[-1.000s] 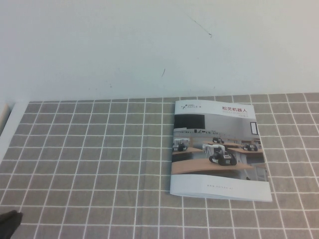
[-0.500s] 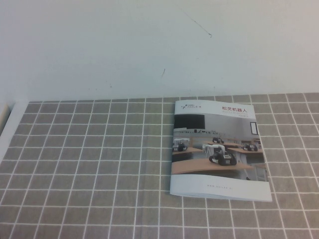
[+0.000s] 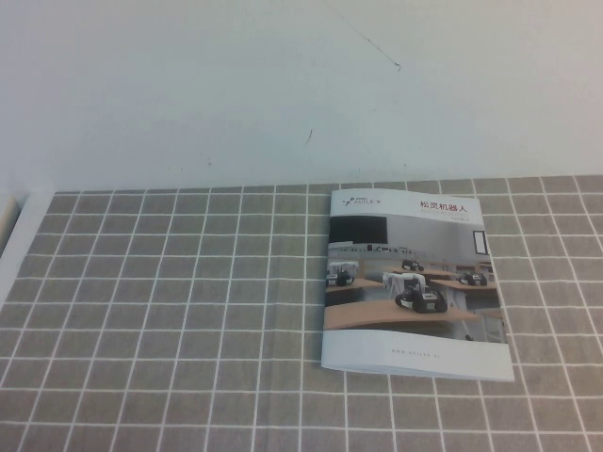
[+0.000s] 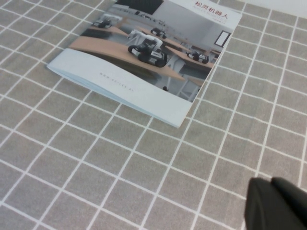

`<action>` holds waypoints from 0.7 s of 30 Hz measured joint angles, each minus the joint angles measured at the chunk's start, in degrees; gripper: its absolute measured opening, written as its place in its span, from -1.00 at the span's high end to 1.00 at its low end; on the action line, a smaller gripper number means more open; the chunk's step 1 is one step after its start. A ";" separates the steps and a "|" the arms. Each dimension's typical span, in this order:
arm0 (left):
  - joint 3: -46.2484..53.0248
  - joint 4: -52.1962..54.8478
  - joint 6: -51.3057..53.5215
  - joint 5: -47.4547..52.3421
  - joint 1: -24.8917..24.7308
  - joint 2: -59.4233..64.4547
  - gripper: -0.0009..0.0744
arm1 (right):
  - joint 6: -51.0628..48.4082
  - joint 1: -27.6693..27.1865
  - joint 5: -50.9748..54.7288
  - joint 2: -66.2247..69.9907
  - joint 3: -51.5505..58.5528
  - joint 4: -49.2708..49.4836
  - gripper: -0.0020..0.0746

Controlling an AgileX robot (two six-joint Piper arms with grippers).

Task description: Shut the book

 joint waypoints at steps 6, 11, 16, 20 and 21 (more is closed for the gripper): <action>0.00 0.01 -0.11 0.13 4.14 -0.14 0.98 | 0.00 0.00 0.00 0.00 0.00 0.00 0.95; 0.00 0.01 -0.11 0.13 4.56 -0.14 0.98 | 0.00 0.00 0.00 0.00 0.00 0.00 0.95; 0.00 -0.02 -0.11 0.13 4.43 -0.14 0.98 | 0.00 0.00 0.00 0.00 0.00 0.00 0.95; 0.00 -0.02 -0.11 0.13 3.66 -0.14 0.98 | 0.00 0.00 0.00 0.00 0.00 0.00 0.95; 0.00 -0.02 -0.11 0.13 3.40 -0.14 0.98 | 0.00 0.00 0.00 0.00 0.00 0.00 0.95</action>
